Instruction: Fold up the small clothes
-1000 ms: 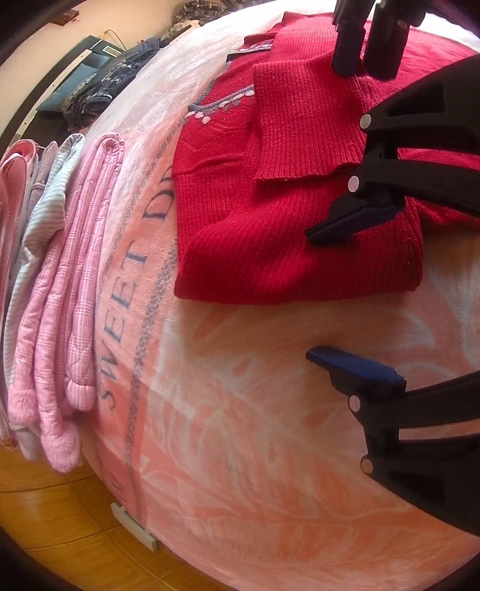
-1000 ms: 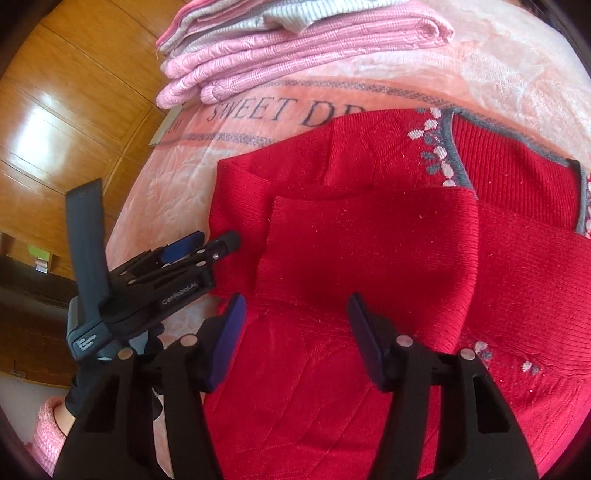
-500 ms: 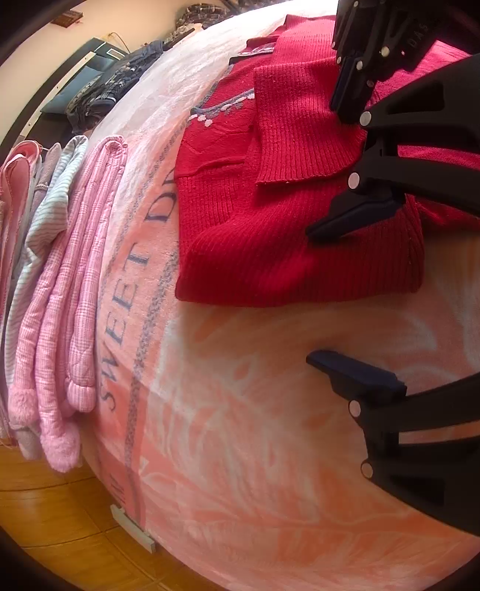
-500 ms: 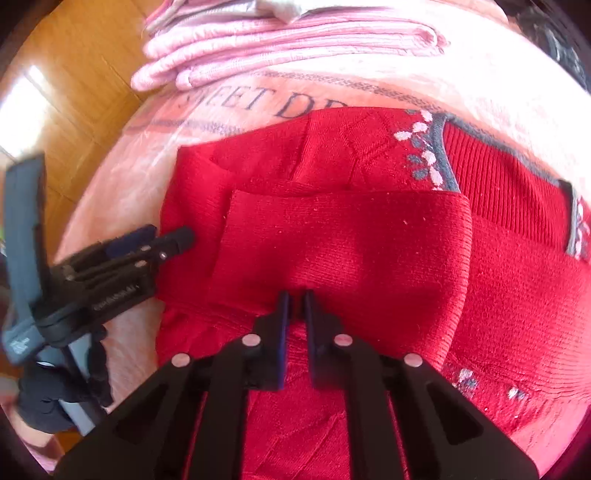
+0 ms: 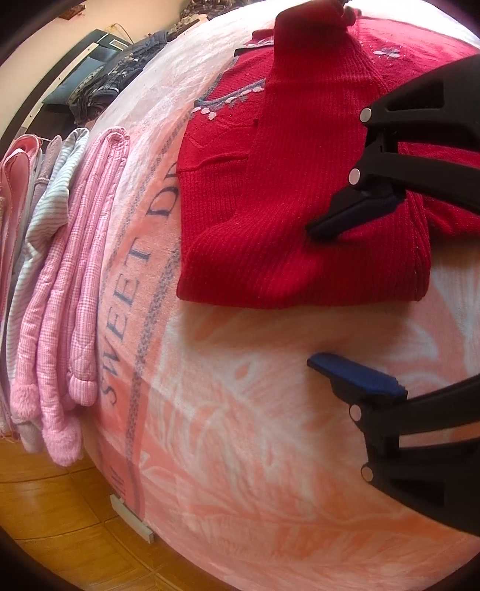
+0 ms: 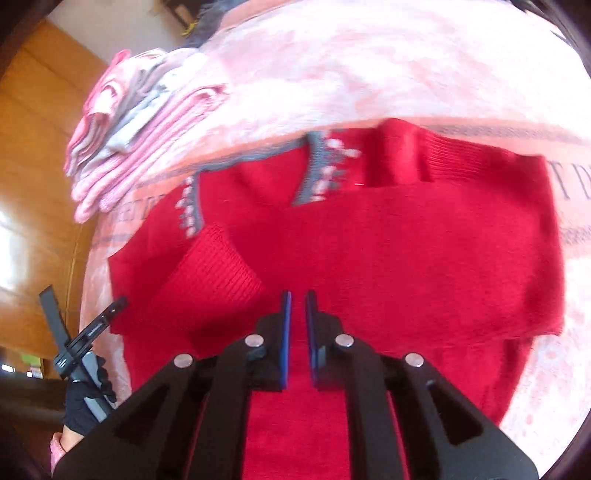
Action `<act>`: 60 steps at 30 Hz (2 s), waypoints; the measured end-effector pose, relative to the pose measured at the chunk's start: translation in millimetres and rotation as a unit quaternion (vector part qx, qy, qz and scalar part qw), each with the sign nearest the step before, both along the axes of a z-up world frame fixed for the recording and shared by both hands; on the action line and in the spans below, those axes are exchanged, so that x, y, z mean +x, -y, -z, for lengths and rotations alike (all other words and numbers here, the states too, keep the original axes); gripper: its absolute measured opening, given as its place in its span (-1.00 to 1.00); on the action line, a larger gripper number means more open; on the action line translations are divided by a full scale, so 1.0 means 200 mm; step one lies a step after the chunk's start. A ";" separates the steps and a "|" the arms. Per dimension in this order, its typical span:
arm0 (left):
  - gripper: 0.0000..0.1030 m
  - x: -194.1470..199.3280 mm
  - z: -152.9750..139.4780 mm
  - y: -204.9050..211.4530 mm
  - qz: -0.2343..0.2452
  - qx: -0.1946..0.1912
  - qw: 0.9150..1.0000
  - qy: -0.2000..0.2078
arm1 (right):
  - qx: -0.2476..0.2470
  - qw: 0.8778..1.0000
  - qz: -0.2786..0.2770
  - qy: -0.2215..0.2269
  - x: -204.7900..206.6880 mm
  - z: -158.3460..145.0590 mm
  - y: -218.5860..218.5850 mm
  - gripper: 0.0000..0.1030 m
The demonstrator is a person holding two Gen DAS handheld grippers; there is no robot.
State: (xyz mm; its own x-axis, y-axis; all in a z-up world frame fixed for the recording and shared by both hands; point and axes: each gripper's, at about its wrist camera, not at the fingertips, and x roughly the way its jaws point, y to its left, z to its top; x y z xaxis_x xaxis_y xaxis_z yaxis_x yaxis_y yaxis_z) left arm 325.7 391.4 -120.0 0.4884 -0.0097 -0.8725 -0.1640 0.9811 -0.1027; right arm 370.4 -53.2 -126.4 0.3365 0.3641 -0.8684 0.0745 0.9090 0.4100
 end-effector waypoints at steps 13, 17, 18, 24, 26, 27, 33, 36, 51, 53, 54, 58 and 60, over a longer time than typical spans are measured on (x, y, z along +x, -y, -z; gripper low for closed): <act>0.29 -0.06 -0.20 0.09 -0.019 -0.001 0.996 0.084 | -0.002 1.000 -0.017 0.026 0.04 -0.04 0.08 -0.17; 0.29 -0.05 -0.17 0.13 -0.008 -0.018 0.997 0.076 | 0.012 1.000 -0.013 -0.008 0.09 0.09 0.05 -0.18; 0.29 -0.06 -0.16 0.13 -0.007 -0.022 0.997 0.074 | 0.010 1.000 -0.013 -0.014 0.09 0.12 0.03 -0.18; 0.29 -0.06 -0.15 0.10 -0.005 -0.027 0.997 0.075 | 0.024 0.999 -0.021 0.034 0.08 0.04 0.01 -0.92; 0.29 -0.06 -0.15 0.10 -0.003 -0.023 0.997 0.077 | 0.017 0.998 -0.029 0.051 0.07 -0.02 0.02 -0.93; 0.29 -0.06 -0.15 0.10 -0.001 -0.022 0.997 0.078 | 0.013 0.998 -0.028 0.055 0.06 -0.05 0.04 -0.93; 0.30 -0.04 -0.12 0.13 0.002 -0.012 0.998 0.064 | -0.048 0.997 0.008 0.059 0.03 -0.08 0.20 -0.93; 0.30 -0.01 -0.05 0.16 0.010 0.013 0.999 0.030 | -0.061 0.998 0.019 0.018 0.03 0.05 0.24 -0.92; 0.33 0.06 -0.12 0.35 0.040 -0.006 0.997 0.061 | -0.038 0.997 -0.006 0.062 0.05 -0.02 0.17 -0.54; 0.33 0.08 -0.06 0.34 0.030 -0.005 0.999 0.044 | -0.054 0.998 0.004 0.042 0.06 0.04 0.18 -0.50; 0.33 0.09 -0.02 0.33 0.026 -0.006 0.999 0.034 | -0.068 0.997 0.010 0.027 0.06 0.08 0.19 -0.50; 0.34 0.09 0.02 0.37 0.053 0.036 0.997 0.037 | -0.038 0.999 0.015 0.028 0.04 0.14 0.26 -0.57; 0.34 0.07 0.00 0.37 0.056 0.031 0.997 0.041 | -0.017 0.999 0.030 0.032 0.02 0.11 0.28 -0.54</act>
